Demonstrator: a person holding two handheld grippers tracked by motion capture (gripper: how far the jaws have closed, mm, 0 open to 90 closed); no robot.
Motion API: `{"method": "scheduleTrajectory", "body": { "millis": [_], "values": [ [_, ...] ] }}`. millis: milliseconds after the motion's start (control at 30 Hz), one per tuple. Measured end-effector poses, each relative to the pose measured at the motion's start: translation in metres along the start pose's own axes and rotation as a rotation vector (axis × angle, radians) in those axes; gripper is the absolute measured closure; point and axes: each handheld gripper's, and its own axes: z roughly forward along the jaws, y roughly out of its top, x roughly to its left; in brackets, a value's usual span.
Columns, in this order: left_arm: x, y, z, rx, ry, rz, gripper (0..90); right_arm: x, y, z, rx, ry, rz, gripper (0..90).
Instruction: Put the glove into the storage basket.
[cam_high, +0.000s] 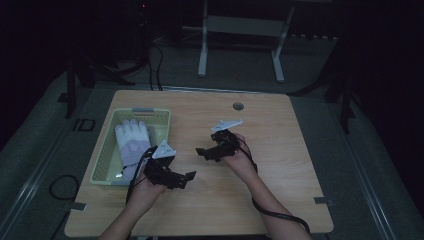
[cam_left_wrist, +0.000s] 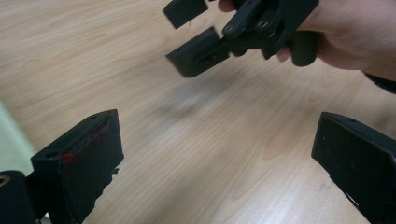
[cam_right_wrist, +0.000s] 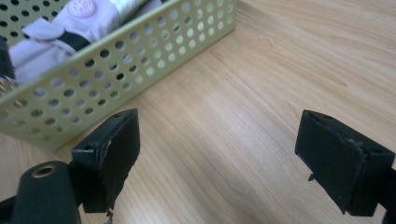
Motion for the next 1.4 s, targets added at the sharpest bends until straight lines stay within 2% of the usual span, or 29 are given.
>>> {"method": "scheduleTrajectory", "body": {
  "millis": [133, 200, 233, 300, 467, 533, 667, 867, 967, 1167, 1300, 1400],
  "values": [
    [-0.010, -0.001, 0.007, -0.002, -0.020, 0.027, 2.2, -0.003, -0.009, -0.003, -0.004, 0.001, 0.000, 14.0],
    [-0.014, -0.003, 0.012, 0.004, -0.017, 0.051, 2.2, -0.004, -0.014, -0.006, -0.012, 0.007, -0.003, 14.0],
    [-0.014, -0.003, 0.012, 0.004, -0.017, 0.051, 2.2, -0.004, -0.014, -0.006, -0.012, 0.007, -0.003, 14.0],
    [-0.021, -0.006, 0.019, 0.025, -0.037, 0.073, 2.2, -0.006, -0.022, -0.009, -0.019, 0.019, 0.000, 14.0],
    [-0.030, -0.011, 0.031, 0.048, -0.071, 0.090, 2.2, -0.006, -0.035, -0.012, -0.009, 0.025, -0.017, 14.1],
    [-0.032, -0.012, 0.035, 0.053, -0.084, 0.089, 2.2, -0.006, -0.040, -0.013, -0.014, 0.048, -0.020, 14.0],
    [-0.035, -0.015, 0.041, 0.053, -0.098, 0.086, 2.2, -0.004, -0.047, -0.015, -0.018, 0.042, -0.041, 14.1],
    [-0.036, -0.022, 0.049, 0.051, -0.140, 0.081, 2.2, -0.009, -0.062, -0.017, -0.025, 0.044, -0.042, 14.0],
    [-0.036, -0.025, 0.054, 0.045, -0.163, 0.077, 2.2, -0.011, -0.069, -0.019, -0.026, 0.051, -0.024, 14.0],
    [-0.043, -0.031, 0.063, 0.061, -0.191, 0.096, 2.2, -0.012, -0.082, -0.021, -0.018, 0.055, -0.024, 14.0],
    [-0.048, -0.033, 0.068, 0.047, -0.208, 0.109, 2.2, -0.013, -0.089, -0.024, -0.024, 0.047, -0.011, 14.0],
    [-0.050, -0.035, 0.071, 0.041, -0.221, 0.115, 2.2, -0.013, -0.094, -0.027, -0.011, 0.035, -0.025, 14.1]
  ]
}}
